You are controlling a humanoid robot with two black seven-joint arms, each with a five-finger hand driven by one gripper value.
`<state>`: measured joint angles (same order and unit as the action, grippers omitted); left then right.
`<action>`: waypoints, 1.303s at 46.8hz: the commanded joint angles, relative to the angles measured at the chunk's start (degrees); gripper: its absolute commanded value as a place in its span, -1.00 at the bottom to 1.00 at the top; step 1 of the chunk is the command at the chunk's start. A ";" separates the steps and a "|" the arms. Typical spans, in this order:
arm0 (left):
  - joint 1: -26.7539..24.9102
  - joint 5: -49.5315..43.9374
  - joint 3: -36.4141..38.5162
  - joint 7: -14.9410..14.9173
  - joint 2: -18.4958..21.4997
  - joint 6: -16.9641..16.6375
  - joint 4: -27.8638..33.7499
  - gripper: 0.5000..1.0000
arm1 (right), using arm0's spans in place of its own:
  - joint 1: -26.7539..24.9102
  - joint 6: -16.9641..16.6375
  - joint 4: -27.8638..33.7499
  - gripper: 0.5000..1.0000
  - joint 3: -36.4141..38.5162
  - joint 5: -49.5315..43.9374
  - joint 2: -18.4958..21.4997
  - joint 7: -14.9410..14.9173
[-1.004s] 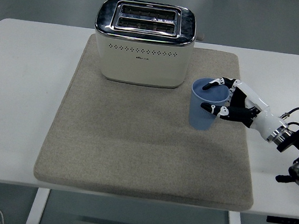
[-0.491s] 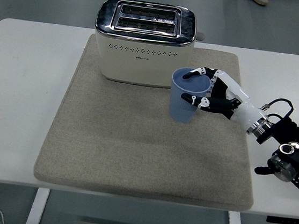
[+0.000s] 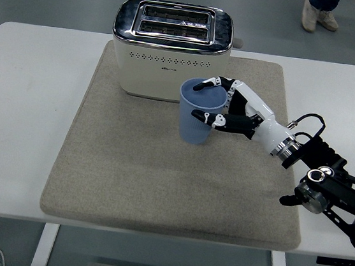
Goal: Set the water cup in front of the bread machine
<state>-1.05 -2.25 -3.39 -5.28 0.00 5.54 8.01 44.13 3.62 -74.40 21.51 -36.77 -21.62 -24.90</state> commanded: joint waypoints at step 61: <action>0.00 -0.04 -0.04 0.01 0.00 0.00 0.08 1.00 | 3.42 8.33 13.14 -0.47 -5.43 -0.06 17.04 -1.82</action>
<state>-1.05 -2.22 -3.36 -5.28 0.00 5.54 8.00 47.72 11.12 -61.26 15.99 -36.82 -4.99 -26.61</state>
